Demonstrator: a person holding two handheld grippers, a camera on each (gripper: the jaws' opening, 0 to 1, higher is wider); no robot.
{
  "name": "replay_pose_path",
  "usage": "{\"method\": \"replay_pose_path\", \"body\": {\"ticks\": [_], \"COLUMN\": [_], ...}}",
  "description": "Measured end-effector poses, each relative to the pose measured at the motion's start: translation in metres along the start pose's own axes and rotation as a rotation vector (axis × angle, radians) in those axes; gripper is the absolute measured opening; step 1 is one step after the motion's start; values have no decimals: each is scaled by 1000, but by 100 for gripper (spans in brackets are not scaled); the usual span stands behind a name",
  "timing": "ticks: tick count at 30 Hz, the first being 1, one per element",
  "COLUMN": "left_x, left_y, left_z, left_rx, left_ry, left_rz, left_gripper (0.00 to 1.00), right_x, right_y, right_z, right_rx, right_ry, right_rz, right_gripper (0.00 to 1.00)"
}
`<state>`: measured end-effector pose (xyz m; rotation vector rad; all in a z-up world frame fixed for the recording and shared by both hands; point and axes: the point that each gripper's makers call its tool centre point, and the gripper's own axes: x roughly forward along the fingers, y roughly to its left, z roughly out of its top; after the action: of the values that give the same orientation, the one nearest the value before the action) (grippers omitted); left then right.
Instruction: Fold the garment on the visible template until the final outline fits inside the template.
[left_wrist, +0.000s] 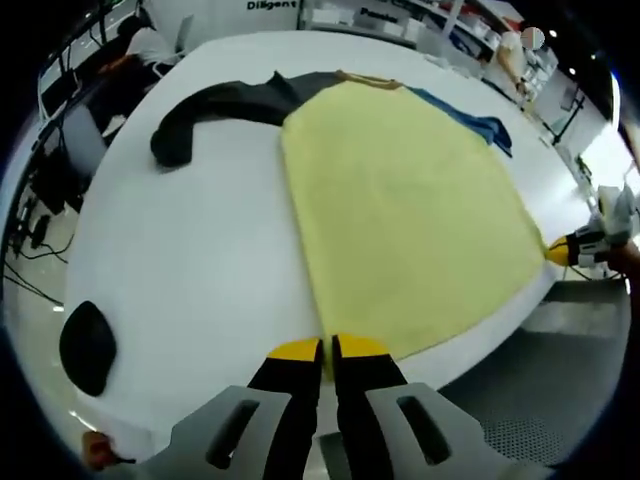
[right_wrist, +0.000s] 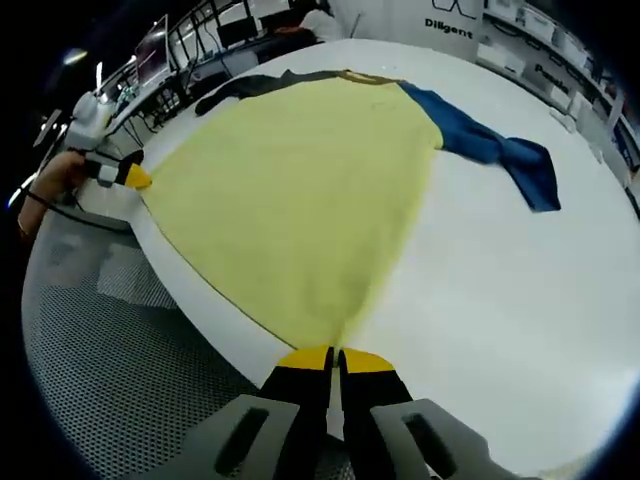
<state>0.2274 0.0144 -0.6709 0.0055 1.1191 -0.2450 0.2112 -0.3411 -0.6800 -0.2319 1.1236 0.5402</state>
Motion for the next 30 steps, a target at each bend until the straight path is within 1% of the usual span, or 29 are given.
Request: {"method": "replay_pose_path", "body": {"ticks": [4, 6, 15, 17, 18, 19, 20, 21, 22, 23, 24, 25, 26, 28, 29, 30], "left_x": [3, 4, 3, 3, 3, 4, 3, 3, 2, 1, 0, 0, -2, -5, -8, -9], "left_y": [2, 3, 4, 4, 3, -3, -5, -7, -7, -6, -5, -3, -5, -7, -7, -8], "left_z": [-3, -3, -2, -1, 0, 4, 5, 7, 8, 12, 16, 21, 28, 36, 43, 47], "left_rx": [34, 39, 11, 4, 3, -1, -17, -25, -17, -4, 10, 40, 36, 24, 35, 57], "left_ry": [11, 11, 2, -12, -19, -47, -57, -69, -78, -99, -122, -148, -184, -227, -267, -288], "left_rz": [22, 27, 32, 25, 16, -22, -41, -57, -56, -51, -37, -30, -36, -46, -48, -47], "left_gripper": [4, 4, 6, 8, 12, 16, 20, 25, 29, 32, 36, 39, 43, 51, 54, 58], "right_x": [0, 1, 2, 2, 2, 2, 1, 1, 0, -4, -7, -12, -15, -21, -25, -27], "right_y": [0, -1, -2, -1, -1, 0, 1, 1, 1, 2, 3, 4, 3, 0, -3, -6], "right_z": [-1, -2, -2, -2, -2, -1, 0, 6, 12, 21, 26, 34, 39, 46, 53, 59], "right_rx": [4, -2, 39, 41, 55, 64, 82, 123, 140, 152, 169, 185, 190, 194, 202, 203], "right_ry": [5, 10, 5, 0, -6, -10, -19, -53, -80, -126, -150, -180, -203, -224, -253, -278], "right_rz": [1, 0, 5, 10, 13, 20, 33, 40, 43, 64, 80, 98, 103, 104, 103, 103], "right_gripper": [0, 0, 0, 0, 0, 1, 5, 14, 21, 26, 30, 30, 31, 35, 38, 43]}}
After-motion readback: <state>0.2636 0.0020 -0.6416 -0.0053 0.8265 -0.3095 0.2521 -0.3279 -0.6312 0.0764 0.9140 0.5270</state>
